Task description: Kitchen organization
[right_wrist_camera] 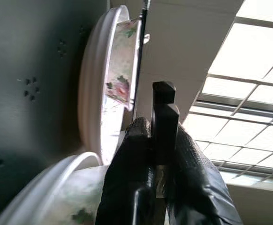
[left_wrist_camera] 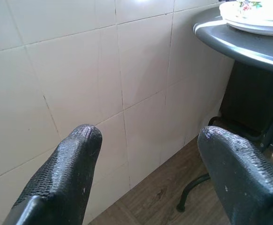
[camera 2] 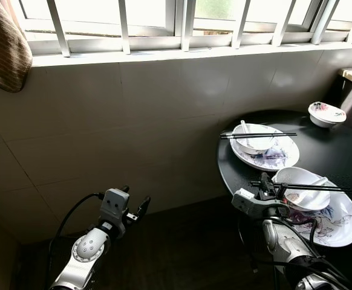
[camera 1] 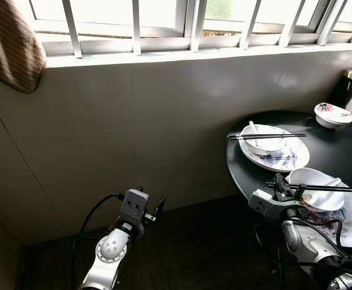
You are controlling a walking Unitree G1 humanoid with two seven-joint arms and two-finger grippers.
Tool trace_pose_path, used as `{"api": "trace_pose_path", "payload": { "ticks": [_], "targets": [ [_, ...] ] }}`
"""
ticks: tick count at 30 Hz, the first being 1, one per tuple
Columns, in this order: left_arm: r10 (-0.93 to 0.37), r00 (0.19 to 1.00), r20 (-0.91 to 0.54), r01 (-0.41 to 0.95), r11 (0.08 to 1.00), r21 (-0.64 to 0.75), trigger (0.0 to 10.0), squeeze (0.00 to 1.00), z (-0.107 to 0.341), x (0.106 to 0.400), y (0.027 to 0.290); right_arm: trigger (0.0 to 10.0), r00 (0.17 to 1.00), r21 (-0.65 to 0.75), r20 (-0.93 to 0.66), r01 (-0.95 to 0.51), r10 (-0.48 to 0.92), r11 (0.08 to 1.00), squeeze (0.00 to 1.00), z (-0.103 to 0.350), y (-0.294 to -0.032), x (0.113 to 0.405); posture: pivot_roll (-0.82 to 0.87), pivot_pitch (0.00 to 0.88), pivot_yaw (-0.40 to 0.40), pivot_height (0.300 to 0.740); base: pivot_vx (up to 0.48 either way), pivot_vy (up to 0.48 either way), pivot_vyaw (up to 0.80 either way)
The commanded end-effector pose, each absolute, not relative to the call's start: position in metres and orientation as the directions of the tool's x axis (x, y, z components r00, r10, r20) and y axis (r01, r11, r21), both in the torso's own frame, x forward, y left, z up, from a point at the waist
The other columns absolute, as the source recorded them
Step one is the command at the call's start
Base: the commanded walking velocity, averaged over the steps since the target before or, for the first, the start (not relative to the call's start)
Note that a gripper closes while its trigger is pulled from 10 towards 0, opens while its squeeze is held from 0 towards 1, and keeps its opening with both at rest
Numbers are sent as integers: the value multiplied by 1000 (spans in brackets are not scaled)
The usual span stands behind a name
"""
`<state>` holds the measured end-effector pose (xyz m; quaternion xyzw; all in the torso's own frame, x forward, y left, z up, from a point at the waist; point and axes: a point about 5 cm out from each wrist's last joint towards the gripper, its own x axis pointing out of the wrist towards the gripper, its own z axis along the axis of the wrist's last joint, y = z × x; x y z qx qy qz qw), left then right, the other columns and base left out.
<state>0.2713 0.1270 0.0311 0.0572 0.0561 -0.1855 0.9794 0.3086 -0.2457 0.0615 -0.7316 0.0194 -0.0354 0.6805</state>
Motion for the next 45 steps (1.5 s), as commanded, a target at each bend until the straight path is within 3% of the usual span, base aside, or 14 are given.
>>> {"api": "trace_pose_path", "payload": {
  "ticks": [1, 7, 11, 12, 13, 14, 15, 16, 17, 24, 27, 32, 41, 45],
  "targets": [
    [-363, 923, -130, 374, 924, 77, 10000, 0, 32, 273, 124, 0, 995, -990, 83, 75, -60, -117, 0, 75, -248, 314, -54, 0, -64, 740, 0, 0, 0],
    [-361, 924, -127, 371, 926, 72, 10000, 0, 32, 273, 124, 0, 981, -977, 195, 193, -10, -88, 0, 98, -237, 323, -52, 0, -65, 740, 0, 0, 0],
    [-359, 924, -128, 370, 926, 71, 10000, 0, 32, 273, 124, 0, 960, -960, 280, 280, 23, -2, 0, 117, -224, 328, -52, 0, -65, 740, 0, 0, 0],
    [-358, 925, -128, 369, 927, 71, 10000, 0, 32, 273, 124, 2667, 946, -944, 320, 314, 57, 99, 0, 129, -212, 331, -53, 0, -65, 740, 0, 0, 0],
    [-358, 925, -128, 369, 927, 70, 10000, 0, 32, 273, 125, 4039, 937, -933, 338, 323, 83, 158, 0, 136, -204, 332, -50, 0, -64, 740, 0, 0, 0],
    [-357, 925, -129, 368, 927, 70, 10000, 0, 32, 273, 125, 4941, 929, -922, 352, 323, 114, 213, 0, 142, -195, 333, -48, 0, -65, 740, 0, 0, 0],
    [-357, 925, -129, 368, 927, 70, 10000, 0, 32, 273, 125, 4941, 924, -915, 359, 321, 133, 244, 0, 146, -189, 333, -48, 0, -65, 740, 0, 0, 0],
    [-357, 925, -129, 367, 927, 71, 10000, 0, 32, 273, 125, 6745, 922, -910, 356, 306, 151, 278, 0, 148, -184, 333, -48, 0, -65, 740, 0, 0, 0],
    [-356, 926, -129, 367, 928, 70, 10000, 0, 32, 273, 125, 10000, 918, -910, 350, 286, 188, 300, 0, 151, -176, 333, -46, 0, -65, 740, 0, 0, 0],
    [-346, 930, -122, 356, 932, 68, 10000, 0, 32, 273, 126, 10000, 855, -916, 352, 232, 380, 326, 0, 169, -133, 323, -42, 0, -68, 740, 0, 0, 757],
    [-341, 933, -115, 350, 934, 71, 10000, 0, 33, 274, 127, 10000, 847, -894, 328, 134, 419, 428, 0, 166, -126, 318, -38, 0, -70, 740, 0, 0, 800],
    [-322, 942, -94, 329, 941, 80, 10000, 0, 35, 274, 129, 10000, 898, -794, 263, -7, 353, 608, 0, 157, -127, 318, -31, 0, -68, 740, 0, 0, 800],
    [-284, 955, -80, 292, 950, 110, 10000, 0, 39, 275, 134, 10000, 918, -679, 146, -178, 369, 712, 0, 132, -115, 311, -25, 0, -65, 740, 0, 0, 800],
    [-260, 965, -40, 263, 953, 147, 10000, 0, 47, 277, 136, 10000, 918, -682, 119, -200, 377, 703, 0, 126, -116, 309, -21, 0, -63, 740, 0, 0, 800]
  ]
}}
